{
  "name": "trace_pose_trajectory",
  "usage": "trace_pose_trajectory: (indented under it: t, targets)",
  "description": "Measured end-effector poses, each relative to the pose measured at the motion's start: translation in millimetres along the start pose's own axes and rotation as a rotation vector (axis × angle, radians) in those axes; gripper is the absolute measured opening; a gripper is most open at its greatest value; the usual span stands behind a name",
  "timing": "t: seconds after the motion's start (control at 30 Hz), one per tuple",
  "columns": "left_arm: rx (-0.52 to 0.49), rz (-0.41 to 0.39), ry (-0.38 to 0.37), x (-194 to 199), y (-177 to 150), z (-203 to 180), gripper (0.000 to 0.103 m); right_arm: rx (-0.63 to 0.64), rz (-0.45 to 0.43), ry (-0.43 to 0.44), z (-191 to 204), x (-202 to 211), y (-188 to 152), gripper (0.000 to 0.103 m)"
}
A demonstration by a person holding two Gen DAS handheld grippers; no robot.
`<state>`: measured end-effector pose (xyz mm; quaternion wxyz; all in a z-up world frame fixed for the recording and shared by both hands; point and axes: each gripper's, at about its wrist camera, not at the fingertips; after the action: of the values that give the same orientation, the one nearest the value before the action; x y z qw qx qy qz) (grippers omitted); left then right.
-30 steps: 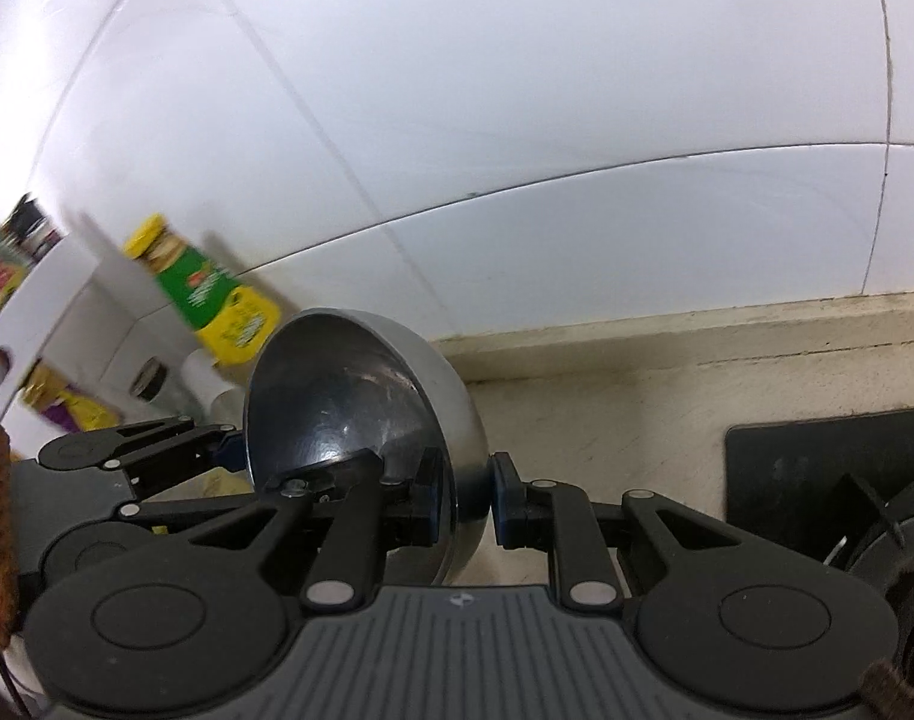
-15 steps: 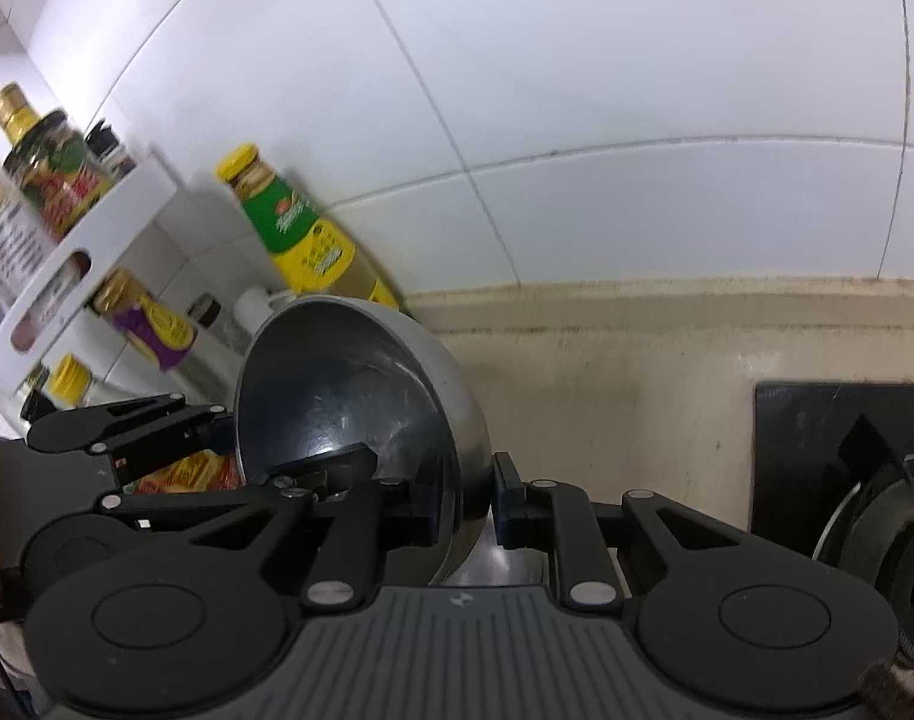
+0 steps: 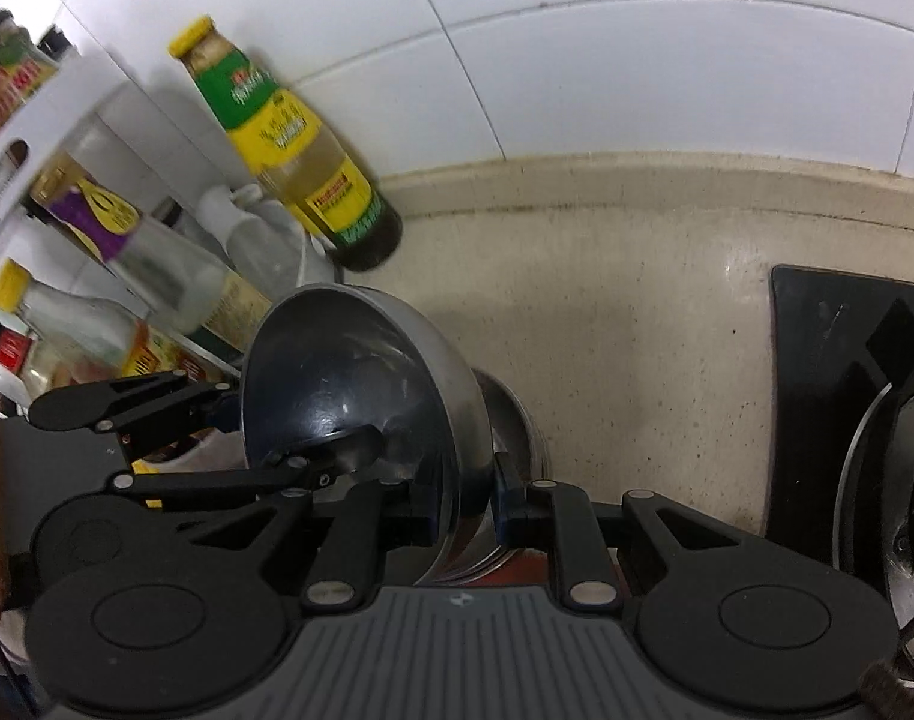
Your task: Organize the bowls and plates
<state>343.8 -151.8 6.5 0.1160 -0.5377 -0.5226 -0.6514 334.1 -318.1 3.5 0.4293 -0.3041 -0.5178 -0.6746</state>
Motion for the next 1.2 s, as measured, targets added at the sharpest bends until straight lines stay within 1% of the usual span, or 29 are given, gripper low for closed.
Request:
trace_pose_trajectory:
  t: [0.1, 0.33, 0.4, 0.43, 0.5, 0.57, 0.63, 0.7, 0.87, 0.97, 1.03, 1.2]
  targets:
    - [-0.005, 0.021, -0.003, -5.1, -1.7, 2.9, 0.051, 0.005, 0.026, -0.011, 0.8, -7.8, 1.6, 0.016]
    - [-0.027, 0.055, -0.024, -9.4, -6.2, 7.3, 0.052, 0.041, 0.080, -0.004, 4.7, -15.7, 2.0, 0.017]
    - [-0.035, 0.044, -0.012, -9.3, -5.8, 7.2, 0.052, 0.040, 0.068, -0.030, 4.5, -16.1, 5.4, 0.018]
    - [-0.041, 0.033, -0.004, -8.2, -5.5, 7.2, 0.052, 0.042, 0.055, -0.040, 4.2, -14.6, 6.7, 0.021]
    - [-0.049, 0.012, 0.007, -4.4, -5.3, 7.4, 0.060, 0.047, 0.028, -0.057, 2.9, -9.9, 8.0, 0.027]
    - [-0.063, -0.008, 0.015, 0.1, -5.5, 6.7, 0.063, 0.056, 0.010, -0.058, 1.7, -6.0, 8.8, 0.027]
    - [-0.076, -0.029, 0.022, 5.4, -6.1, 5.5, 0.063, 0.045, 0.006, -0.049, -0.5, -4.2, 9.5, 0.028]
    - [-0.089, -0.053, 0.019, 12.2, -7.8, 3.9, 0.068, 0.039, -0.001, -0.051, -0.8, -3.7, 10.2, 0.028]
    - [-0.149, -0.105, 0.027, 28.3, -19.2, -2.4, 0.073, 0.024, 0.003, -0.043, 0.5, -8.2, 8.4, 0.029]
    - [-0.173, -0.116, 0.017, 36.2, -29.3, -3.8, 0.074, 0.013, 0.009, -0.036, 2.2, -10.9, 7.1, 0.033]
    - [-0.169, -0.119, 0.000, 40.0, -35.7, -1.7, 0.075, 0.011, 0.006, -0.035, 3.5, -12.0, 6.4, 0.037]
    - [-0.159, -0.109, -0.028, 41.8, -51.3, 3.7, 0.076, -0.005, 0.001, -0.037, 4.6, -15.2, 6.3, 0.038]
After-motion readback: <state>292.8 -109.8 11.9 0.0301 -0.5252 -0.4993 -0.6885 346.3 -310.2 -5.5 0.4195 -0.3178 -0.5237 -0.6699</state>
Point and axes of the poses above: each gripper's, at about its wrist camera, not at the fingertips, and x roughly against the way its jaws point, z to its left, y to its top, and after that the axes turned 8 degrees about -y, right-handed
